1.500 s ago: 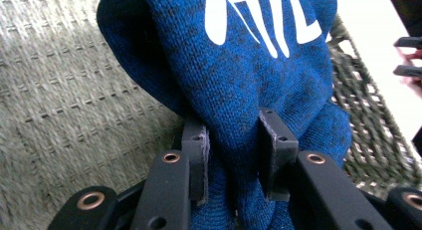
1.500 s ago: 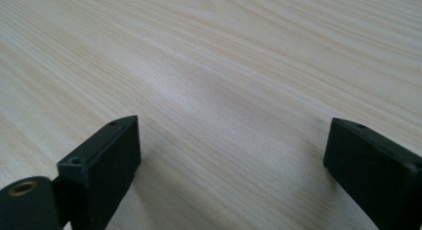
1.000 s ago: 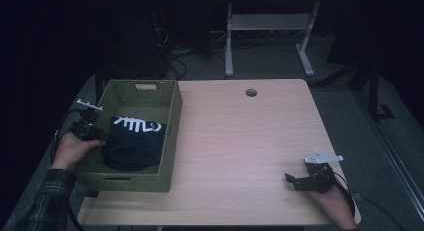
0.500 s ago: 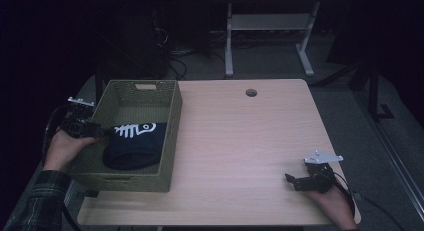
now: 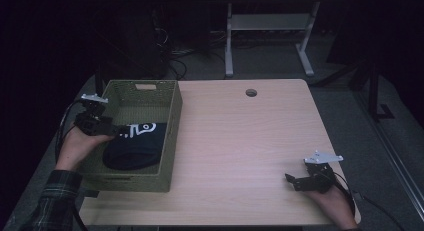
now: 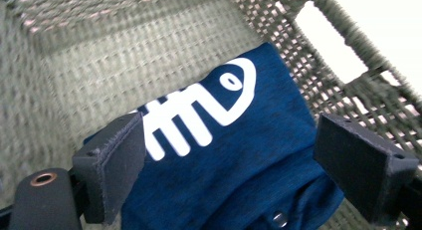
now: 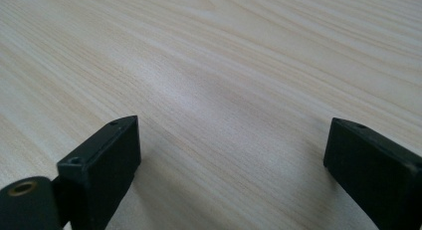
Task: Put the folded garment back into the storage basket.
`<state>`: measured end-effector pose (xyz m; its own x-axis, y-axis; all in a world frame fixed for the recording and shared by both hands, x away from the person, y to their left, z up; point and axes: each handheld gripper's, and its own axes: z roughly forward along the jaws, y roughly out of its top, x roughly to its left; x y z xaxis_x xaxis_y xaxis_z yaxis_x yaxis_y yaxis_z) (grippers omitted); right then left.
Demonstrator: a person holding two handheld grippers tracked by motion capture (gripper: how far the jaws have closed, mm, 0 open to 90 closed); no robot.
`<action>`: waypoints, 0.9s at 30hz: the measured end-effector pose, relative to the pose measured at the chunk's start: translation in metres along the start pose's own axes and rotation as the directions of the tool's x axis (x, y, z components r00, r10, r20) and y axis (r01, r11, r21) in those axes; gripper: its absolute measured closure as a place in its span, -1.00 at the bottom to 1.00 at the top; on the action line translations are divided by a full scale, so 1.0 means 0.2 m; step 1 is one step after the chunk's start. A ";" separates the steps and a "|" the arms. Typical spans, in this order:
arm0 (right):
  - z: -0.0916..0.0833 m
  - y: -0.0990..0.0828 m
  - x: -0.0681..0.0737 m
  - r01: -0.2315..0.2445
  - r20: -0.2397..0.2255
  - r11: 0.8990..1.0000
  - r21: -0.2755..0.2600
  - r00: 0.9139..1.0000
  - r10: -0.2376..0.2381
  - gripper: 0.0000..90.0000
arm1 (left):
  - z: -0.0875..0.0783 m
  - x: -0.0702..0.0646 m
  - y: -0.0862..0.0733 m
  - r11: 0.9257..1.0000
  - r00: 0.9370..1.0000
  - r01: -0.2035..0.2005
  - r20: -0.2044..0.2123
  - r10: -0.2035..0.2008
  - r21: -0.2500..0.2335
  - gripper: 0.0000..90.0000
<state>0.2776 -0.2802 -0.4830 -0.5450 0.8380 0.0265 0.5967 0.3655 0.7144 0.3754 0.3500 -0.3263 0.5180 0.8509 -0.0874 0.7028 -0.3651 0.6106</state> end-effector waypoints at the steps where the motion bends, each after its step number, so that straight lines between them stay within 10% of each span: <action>1: 0.00 0.00 0.00 0.000 0.000 1.000 0.000 1.000 0.000 -0.84 | 0.00 -0.02 0.01 1.000 1.000 -0.002 0.006 0.002 -0.005 -0.71; 14: 0.00 0.00 0.00 0.000 0.000 1.000 0.000 1.000 0.000 -0.84 | 0.04 -0.28 0.13 0.994 0.994 -0.078 0.069 0.083 -0.073 -0.71; 27: 0.00 0.00 0.00 0.000 0.000 1.000 0.001 1.000 0.000 -0.84 | 0.18 -0.58 0.20 0.983 0.974 -0.148 0.157 0.163 -0.104 -0.70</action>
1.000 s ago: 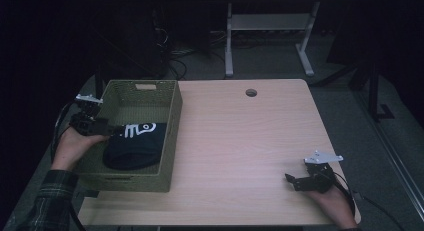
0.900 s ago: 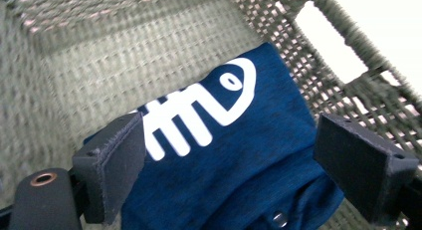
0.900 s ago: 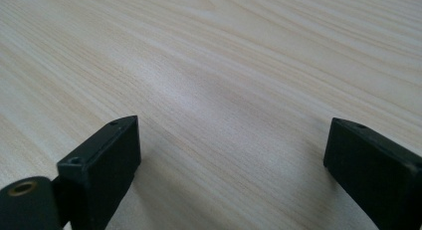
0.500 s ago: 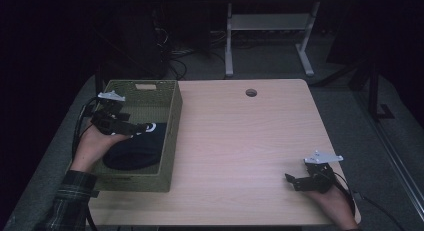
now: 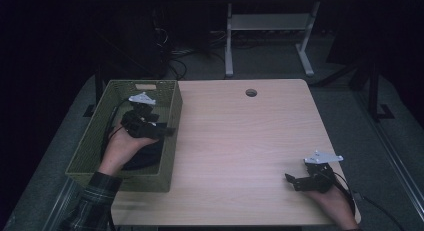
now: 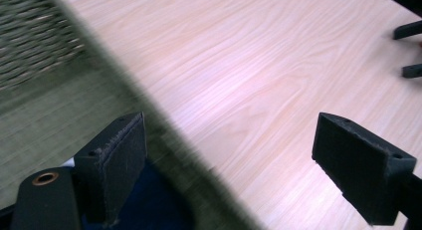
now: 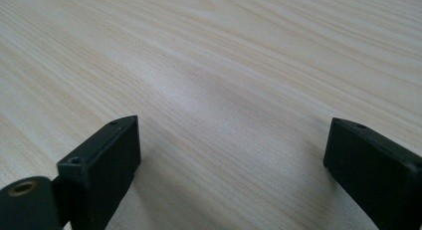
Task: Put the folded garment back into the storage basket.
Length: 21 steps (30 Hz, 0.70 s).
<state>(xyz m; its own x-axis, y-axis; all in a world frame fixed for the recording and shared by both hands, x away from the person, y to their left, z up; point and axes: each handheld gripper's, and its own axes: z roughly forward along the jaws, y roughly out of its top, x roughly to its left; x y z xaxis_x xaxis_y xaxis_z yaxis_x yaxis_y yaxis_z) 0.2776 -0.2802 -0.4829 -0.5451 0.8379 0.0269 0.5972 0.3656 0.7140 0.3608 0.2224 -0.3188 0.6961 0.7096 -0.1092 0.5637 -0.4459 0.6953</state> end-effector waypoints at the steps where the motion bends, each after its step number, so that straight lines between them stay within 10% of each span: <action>1: 0.00 0.00 0.00 0.000 0.000 1.000 0.000 1.000 0.000 -0.84 | 0.02 -0.01 0.00 1.000 1.000 -0.002 0.006 0.002 -0.003 -0.70; 21: 0.00 0.00 0.00 -0.001 0.000 1.000 -0.001 1.000 0.001 -0.84 | 0.39 -0.44 0.03 0.993 0.989 -0.115 0.096 0.115 -0.013 -0.69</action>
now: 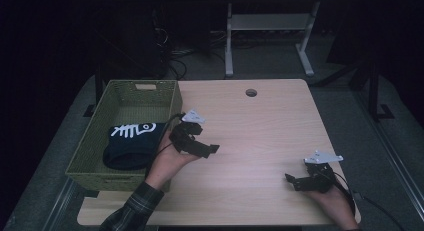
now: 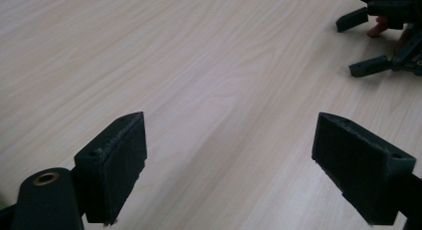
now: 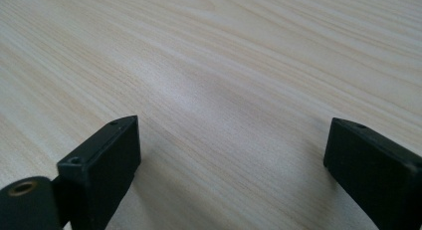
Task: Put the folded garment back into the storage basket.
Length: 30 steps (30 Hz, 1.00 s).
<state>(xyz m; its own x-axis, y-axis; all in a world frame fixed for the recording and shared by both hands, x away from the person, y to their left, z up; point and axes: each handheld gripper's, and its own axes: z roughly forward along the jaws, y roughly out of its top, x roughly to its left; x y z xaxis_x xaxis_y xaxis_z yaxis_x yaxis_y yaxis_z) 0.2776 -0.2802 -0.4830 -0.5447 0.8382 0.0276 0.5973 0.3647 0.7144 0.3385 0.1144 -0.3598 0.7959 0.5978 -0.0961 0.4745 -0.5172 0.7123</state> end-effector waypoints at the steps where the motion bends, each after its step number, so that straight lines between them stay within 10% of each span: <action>1: 0.00 0.00 0.00 0.000 0.000 1.000 0.000 1.000 0.000 -0.84 | 0.02 -0.02 0.00 1.000 1.000 -0.005 0.005 0.005 0.001 -0.69; 30: 0.00 0.00 0.00 0.001 0.000 1.000 0.000 1.000 -0.001 -0.84 | 0.37 -0.08 -0.28 0.997 1.000 -0.025 -0.003 0.025 0.076 -0.70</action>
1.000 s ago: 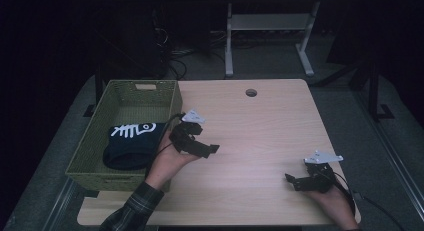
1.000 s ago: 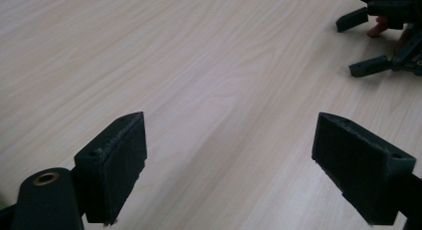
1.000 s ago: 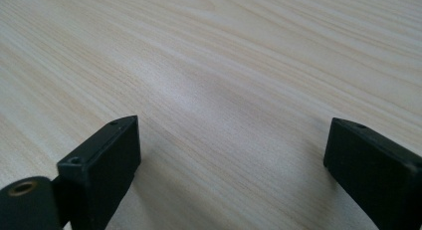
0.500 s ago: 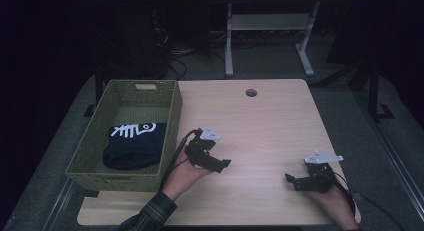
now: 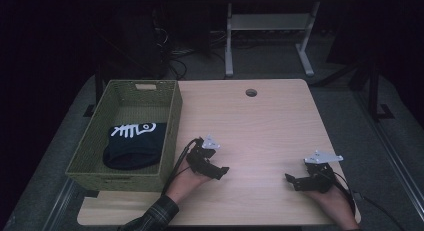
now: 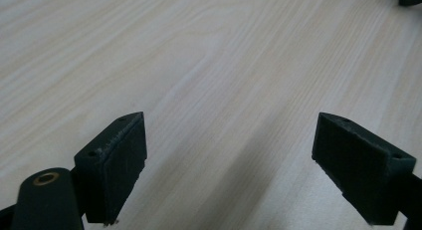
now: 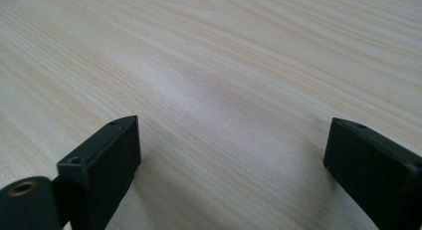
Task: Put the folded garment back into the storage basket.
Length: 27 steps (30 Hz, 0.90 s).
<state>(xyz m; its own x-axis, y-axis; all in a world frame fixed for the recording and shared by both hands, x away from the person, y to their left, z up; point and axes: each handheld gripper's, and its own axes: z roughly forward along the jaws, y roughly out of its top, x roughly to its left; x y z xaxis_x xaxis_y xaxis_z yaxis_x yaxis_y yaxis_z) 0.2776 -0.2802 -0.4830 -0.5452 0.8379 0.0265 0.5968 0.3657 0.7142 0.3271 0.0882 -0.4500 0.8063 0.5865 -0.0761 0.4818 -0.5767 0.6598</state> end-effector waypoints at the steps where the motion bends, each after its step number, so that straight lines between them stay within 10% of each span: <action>1: 0.00 0.00 0.00 0.000 0.000 1.000 0.000 1.000 0.000 -0.84 | 0.01 0.00 -0.01 1.000 1.000 0.001 -0.005 -0.001 0.004 -0.70; 27: 0.00 0.00 0.00 -0.002 0.000 1.000 0.000 1.000 0.002 -0.84 | 0.09 0.02 -0.11 0.996 0.997 -0.058 -0.062 0.053 -0.074 -0.71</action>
<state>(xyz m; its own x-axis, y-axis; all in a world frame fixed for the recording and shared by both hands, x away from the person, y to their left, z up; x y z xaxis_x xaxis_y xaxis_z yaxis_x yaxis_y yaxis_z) 0.2775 -0.2800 -0.4829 -0.5436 0.8389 0.0281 0.5980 0.3636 0.7142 0.3250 0.0933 -0.4783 0.8078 0.5895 0.0056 0.4078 -0.5657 0.7167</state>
